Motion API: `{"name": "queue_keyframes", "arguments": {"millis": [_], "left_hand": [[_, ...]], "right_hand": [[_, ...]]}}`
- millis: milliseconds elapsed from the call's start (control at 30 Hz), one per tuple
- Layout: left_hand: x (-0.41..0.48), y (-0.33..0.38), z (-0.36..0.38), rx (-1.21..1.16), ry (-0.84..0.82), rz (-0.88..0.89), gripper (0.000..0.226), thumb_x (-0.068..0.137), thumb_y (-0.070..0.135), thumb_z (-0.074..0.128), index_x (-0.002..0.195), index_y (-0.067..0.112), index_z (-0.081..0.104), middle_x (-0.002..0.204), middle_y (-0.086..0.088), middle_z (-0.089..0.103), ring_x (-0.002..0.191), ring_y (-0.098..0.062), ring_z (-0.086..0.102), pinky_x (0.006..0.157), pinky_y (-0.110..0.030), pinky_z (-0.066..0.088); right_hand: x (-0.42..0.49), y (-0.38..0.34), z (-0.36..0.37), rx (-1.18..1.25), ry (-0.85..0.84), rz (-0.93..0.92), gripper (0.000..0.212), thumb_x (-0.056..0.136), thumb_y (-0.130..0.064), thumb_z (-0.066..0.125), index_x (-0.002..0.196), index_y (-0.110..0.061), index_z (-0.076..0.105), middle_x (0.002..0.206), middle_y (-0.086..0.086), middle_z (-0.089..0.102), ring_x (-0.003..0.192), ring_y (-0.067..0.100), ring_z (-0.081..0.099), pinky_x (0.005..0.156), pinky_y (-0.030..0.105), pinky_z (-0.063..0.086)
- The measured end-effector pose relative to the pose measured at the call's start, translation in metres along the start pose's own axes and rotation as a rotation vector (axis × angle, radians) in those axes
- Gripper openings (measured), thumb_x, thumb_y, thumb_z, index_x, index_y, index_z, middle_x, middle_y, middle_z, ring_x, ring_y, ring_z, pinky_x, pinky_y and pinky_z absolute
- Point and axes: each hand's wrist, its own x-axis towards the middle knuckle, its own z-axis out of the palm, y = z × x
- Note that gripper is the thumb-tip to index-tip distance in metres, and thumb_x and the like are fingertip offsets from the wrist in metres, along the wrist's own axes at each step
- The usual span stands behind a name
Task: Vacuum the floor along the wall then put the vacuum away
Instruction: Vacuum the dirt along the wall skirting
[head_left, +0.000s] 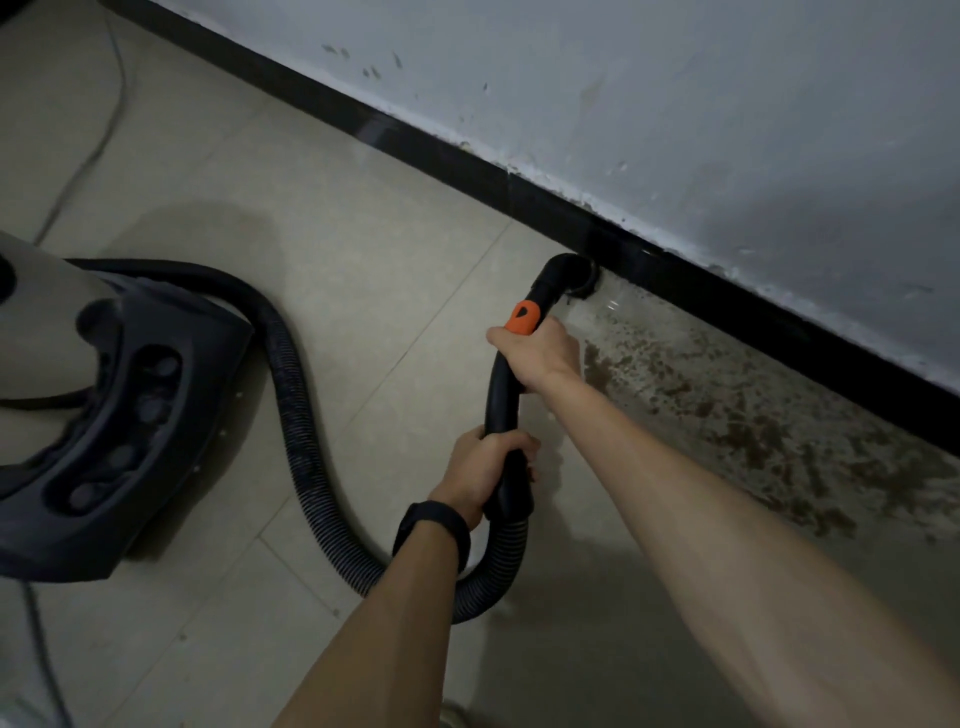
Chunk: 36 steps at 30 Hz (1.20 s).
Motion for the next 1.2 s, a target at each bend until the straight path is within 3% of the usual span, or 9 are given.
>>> {"name": "queue_keyframes", "arguments": {"millis": [167, 500, 700, 800, 967, 1067, 1133, 1200], "left_hand": [[0.004, 0.011, 0.012, -0.019, 0.008, -0.001, 0.015, 0.073, -0.002, 0.061, 0.063, 0.005, 0.053, 0.059, -0.011, 0.052, 0.052, -0.027, 0.054, 0.048, -0.029, 0.045], [0.0, 0.01, 0.008, 0.05, 0.011, 0.012, 0.014, 0.076, -0.002, 0.062, 0.066, 0.004, 0.055, 0.058, -0.01, 0.054, 0.052, -0.027, 0.056, 0.048, -0.029, 0.047], [-0.018, -0.004, -0.024, 0.123, -0.023, -0.08, 0.023, 0.073, -0.003, 0.057, 0.052, 0.006, 0.054, 0.057, -0.012, 0.052, 0.051, -0.027, 0.054, 0.049, -0.026, 0.046], [-0.026, -0.016, -0.045, 0.157, -0.034, -0.148, 0.024, 0.071, 0.0, 0.057, 0.049, 0.008, 0.052, 0.057, -0.012, 0.051, 0.05, -0.027, 0.055, 0.053, -0.028, 0.046], [-0.041, -0.038, -0.072, 0.184, -0.038, -0.203, 0.031, 0.072, 0.0, 0.057, 0.044, 0.01, 0.05, 0.055, -0.009, 0.048, 0.053, -0.027, 0.054, 0.053, -0.028, 0.045], [-0.051, -0.051, -0.087, 0.187, -0.104, -0.288, 0.025, 0.066, 0.003, 0.06, 0.046, 0.011, 0.047, 0.057, -0.008, 0.047, 0.054, -0.026, 0.054, 0.052, -0.027, 0.046], [-0.058, -0.057, -0.092, 0.173, -0.171, -0.347, 0.022, 0.056, 0.005, 0.06, 0.049, 0.014, 0.041, 0.058, -0.006, 0.045, 0.055, -0.024, 0.053, 0.056, -0.027, 0.045], [-0.063, -0.062, -0.094, 0.164, -0.214, -0.373, 0.026, 0.052, 0.004, 0.057, 0.053, 0.015, 0.034, 0.058, -0.005, 0.04, 0.055, -0.024, 0.049, 0.056, -0.028, 0.042]], "right_hand": [[0.006, -0.005, -0.008, 0.009, 0.012, 0.014, 0.053, 0.069, -0.049, 0.075, 0.106, -0.014, 0.062, 0.099, 0.005, 0.065, 0.092, 0.026, 0.067, 0.079, 0.044, 0.063], [0.005, 0.005, -0.006, 0.093, -0.029, 0.017, 0.059, 0.059, -0.058, 0.069, 0.103, -0.02, 0.064, 0.1, 0.003, 0.069, 0.095, 0.025, 0.068, 0.083, 0.045, 0.062], [-0.027, 0.019, 0.009, 0.118, -0.108, 0.019, 0.062, 0.08, -0.047, 0.071, 0.125, -0.008, 0.052, 0.107, 0.004, 0.062, 0.094, 0.023, 0.063, 0.082, 0.039, 0.059], [-0.046, 0.028, 0.021, 0.122, -0.124, 0.001, 0.058, 0.089, -0.042, 0.069, 0.127, -0.005, 0.047, 0.106, 0.005, 0.058, 0.088, 0.021, 0.055, 0.074, 0.029, 0.044], [-0.077, 0.04, 0.038, 0.157, -0.157, 0.019, 0.058, 0.09, -0.042, 0.068, 0.128, -0.006, 0.045, 0.088, -0.006, 0.054, 0.069, 0.004, 0.051, 0.052, 0.02, 0.039], [-0.094, 0.059, 0.046, 0.17, -0.151, 0.043, 0.06, 0.089, -0.046, 0.07, 0.127, -0.006, 0.045, 0.086, -0.009, 0.051, 0.069, 0.001, 0.05, 0.059, 0.022, 0.046], [-0.106, 0.068, 0.048, 0.165, -0.157, 0.044, 0.06, 0.09, -0.047, 0.07, 0.127, -0.008, 0.044, 0.086, -0.011, 0.051, 0.069, -0.001, 0.049, 0.057, 0.019, 0.041], [-0.113, 0.075, 0.049, 0.173, -0.17, 0.048, 0.064, 0.09, -0.048, 0.07, 0.13, -0.007, 0.042, 0.087, -0.008, 0.053, 0.072, 0.007, 0.054, 0.059, 0.02, 0.041]]}}
